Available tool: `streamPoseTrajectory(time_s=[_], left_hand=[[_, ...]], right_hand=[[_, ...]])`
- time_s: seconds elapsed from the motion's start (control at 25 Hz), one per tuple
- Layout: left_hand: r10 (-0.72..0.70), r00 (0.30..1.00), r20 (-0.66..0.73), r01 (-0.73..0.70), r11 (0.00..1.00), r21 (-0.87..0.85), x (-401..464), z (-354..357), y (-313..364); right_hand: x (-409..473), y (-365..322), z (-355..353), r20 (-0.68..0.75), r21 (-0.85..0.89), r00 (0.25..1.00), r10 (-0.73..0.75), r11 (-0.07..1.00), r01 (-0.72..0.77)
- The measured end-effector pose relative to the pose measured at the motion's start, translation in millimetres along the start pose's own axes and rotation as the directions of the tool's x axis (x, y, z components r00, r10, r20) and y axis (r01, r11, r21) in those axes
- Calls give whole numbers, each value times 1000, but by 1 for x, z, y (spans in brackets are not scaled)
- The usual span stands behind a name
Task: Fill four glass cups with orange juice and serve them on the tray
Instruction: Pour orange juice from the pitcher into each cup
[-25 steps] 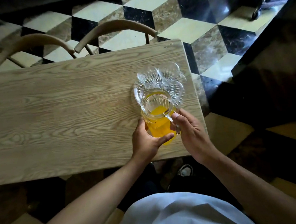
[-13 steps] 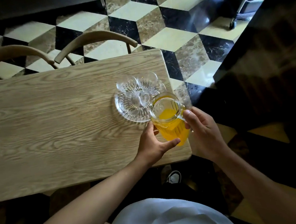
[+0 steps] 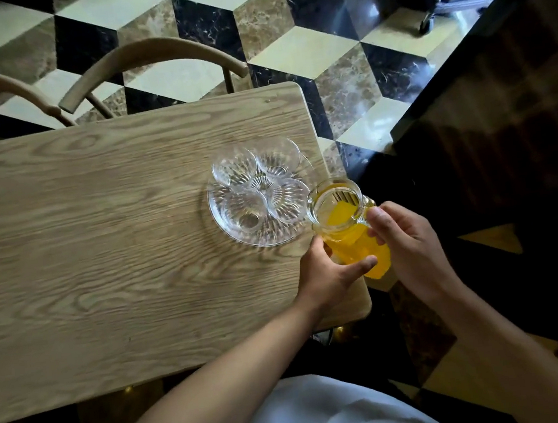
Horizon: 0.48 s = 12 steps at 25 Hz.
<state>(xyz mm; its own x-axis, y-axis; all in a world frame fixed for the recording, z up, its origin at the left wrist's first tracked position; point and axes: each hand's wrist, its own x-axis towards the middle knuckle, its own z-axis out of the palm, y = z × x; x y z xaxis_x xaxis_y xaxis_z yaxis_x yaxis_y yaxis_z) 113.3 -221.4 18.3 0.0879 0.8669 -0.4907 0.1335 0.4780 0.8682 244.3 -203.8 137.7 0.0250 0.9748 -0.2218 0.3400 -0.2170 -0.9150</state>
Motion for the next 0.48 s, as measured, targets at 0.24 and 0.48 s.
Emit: streamPoseTrajectory(time_s=[0.24, 0.48], left_hand=[[-113, 990, 79, 124, 982, -144, 12, 11, -11], [-178, 974, 138, 211, 935, -284, 15, 16, 1]], right_hand=[[18, 0, 3, 14, -93, 999, 38, 995, -36], [31, -6, 7, 4, -248, 999, 49, 968, -46]])
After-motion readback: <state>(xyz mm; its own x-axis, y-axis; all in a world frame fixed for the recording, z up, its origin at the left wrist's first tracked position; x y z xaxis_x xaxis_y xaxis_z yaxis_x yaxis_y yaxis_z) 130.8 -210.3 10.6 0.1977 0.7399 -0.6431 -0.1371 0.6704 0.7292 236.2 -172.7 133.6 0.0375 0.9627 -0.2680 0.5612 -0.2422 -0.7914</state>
